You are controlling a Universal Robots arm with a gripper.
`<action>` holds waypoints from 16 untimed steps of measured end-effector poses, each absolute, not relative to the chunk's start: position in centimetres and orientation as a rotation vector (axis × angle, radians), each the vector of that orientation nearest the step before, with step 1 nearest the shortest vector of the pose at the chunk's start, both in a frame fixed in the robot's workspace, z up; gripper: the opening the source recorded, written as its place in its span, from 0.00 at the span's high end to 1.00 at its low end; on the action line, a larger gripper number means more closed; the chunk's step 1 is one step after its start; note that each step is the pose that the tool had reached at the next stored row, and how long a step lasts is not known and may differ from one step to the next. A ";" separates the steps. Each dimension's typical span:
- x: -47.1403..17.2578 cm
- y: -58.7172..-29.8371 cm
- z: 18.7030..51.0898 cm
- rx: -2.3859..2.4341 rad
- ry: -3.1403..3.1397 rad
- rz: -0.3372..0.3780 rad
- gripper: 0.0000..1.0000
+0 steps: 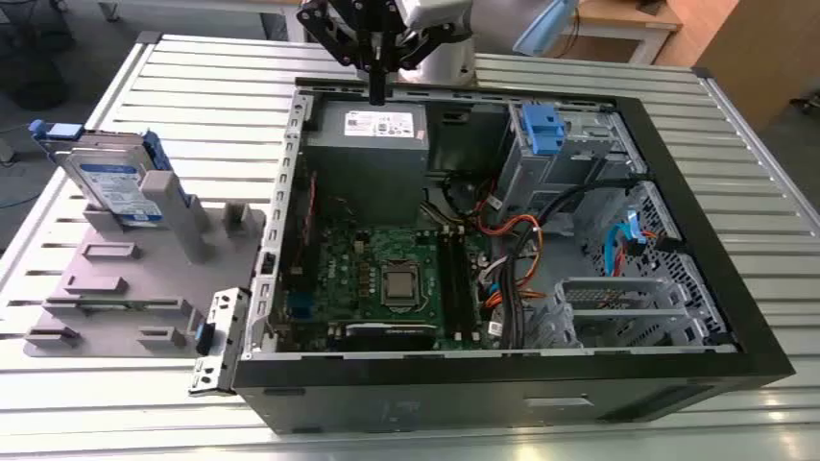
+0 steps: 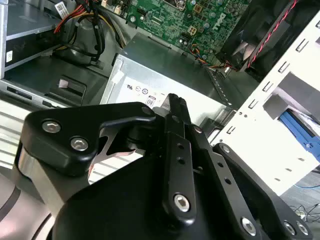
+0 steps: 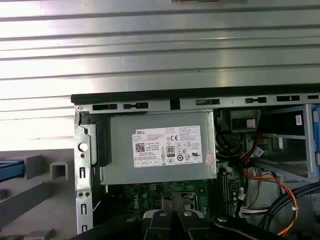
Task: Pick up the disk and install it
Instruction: 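Reach for the disk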
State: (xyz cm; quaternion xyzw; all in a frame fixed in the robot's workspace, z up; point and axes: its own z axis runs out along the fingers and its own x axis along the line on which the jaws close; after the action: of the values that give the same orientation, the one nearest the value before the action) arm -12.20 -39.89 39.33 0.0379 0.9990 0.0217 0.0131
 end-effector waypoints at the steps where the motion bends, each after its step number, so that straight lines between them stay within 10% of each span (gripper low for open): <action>1: -12.2 -39.9 39.3 0.118 3.112 0.068 0.89; 16: -12.5 -39.9 39.3 0.118 3.112 0.068 0.89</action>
State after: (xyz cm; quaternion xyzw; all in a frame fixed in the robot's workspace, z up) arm -12.47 -39.89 39.33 0.0379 0.9990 0.0217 0.0131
